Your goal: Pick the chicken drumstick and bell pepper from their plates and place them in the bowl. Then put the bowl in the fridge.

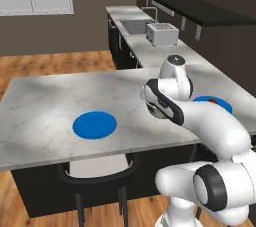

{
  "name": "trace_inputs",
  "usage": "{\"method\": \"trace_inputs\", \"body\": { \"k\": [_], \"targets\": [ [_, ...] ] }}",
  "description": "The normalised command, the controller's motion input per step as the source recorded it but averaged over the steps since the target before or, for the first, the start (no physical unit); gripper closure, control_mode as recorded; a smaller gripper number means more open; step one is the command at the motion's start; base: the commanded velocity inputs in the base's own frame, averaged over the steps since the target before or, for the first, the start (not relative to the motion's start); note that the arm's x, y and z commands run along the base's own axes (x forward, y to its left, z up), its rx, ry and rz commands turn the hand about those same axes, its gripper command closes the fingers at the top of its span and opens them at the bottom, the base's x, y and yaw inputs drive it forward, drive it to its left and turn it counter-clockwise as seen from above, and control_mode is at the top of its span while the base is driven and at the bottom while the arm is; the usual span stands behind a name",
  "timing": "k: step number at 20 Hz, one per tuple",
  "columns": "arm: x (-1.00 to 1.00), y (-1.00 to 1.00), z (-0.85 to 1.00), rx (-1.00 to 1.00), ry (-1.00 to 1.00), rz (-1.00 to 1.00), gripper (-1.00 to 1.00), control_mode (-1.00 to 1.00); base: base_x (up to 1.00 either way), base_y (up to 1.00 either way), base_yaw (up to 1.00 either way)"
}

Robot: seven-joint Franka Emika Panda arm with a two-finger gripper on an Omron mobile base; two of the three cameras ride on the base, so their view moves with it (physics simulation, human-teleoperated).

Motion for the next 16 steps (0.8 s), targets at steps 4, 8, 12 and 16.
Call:
{"method": "trace_inputs", "body": {
  "k": [4,8,12,16],
  "targets": [
    [0.05,-0.75,0.06,0.04,0.08,-0.02,1.00,-1.00,0.00,0.00,0.00],
    [0.10,-0.61,0.00,0.06,0.09,-0.01,1.00,-1.00,0.00,0.00,0.00],
    [0.27,-0.35,0.00,0.06,0.00,0.00,1.00,-1.00,0.00,0.00,0.00],
    [0.35,-0.04,-0.04,0.00,-0.05,0.00,1.00,-1.00,0.00,0.00,0.00]
  ]
}}
